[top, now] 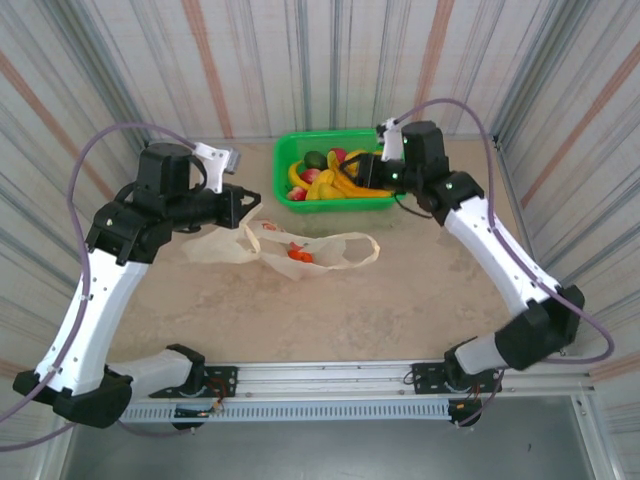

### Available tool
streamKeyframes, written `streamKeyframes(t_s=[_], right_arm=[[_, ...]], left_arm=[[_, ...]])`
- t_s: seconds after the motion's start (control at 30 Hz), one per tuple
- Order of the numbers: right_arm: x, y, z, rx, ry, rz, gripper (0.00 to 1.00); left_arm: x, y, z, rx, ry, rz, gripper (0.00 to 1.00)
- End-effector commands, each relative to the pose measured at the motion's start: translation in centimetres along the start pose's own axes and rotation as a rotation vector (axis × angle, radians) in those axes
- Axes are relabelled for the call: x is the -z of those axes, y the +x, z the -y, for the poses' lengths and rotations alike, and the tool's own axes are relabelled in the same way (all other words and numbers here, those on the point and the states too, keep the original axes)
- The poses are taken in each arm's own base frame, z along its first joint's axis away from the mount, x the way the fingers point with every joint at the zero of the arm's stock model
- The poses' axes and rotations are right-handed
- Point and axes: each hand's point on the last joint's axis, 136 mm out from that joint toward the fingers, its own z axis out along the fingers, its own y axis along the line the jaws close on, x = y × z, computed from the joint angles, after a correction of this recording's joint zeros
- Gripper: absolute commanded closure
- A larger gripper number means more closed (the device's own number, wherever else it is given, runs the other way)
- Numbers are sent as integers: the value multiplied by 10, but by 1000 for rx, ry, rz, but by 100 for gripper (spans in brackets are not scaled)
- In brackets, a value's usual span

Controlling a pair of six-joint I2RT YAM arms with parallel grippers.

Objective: Place the fake fruits into the plastic bag and tie a complex knot

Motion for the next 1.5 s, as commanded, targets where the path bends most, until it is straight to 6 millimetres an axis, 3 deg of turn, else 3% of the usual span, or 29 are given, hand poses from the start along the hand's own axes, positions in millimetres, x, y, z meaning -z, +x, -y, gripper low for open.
streamKeyframes(t_s=[0.0,0.07,0.2,0.37,0.6,0.83,1.07,1.23,1.3,1.47], right_arm=[[-31,10,96,-137,351,-91,54],[-47,17,131,-132,497,-155,57],[-72,35,182,-103,709,-289,61],[-77,37,217,-102,802,-295,64],[-67,66,262,-208,871,-344,64],[-18,85,271,-312,942,-287,62],[66,132,280,-474,1077,-227,58],[116,159,275,-491,1126,-184,56],[126,150,267,-467,1098,-143,53],[143,96,227,-422,994,-36,43]], left_arm=[[0,-7,5,9,32,23,100],[1,-10,7,8,38,25,100],[-1,-12,8,10,44,24,100],[-7,-10,6,20,45,9,100],[-9,-12,8,24,62,7,100],[1,-17,14,13,70,35,100],[15,-19,17,-7,52,61,100],[17,-15,19,-13,50,59,100],[18,-14,21,-17,55,61,100],[16,-10,27,-30,74,49,100]])
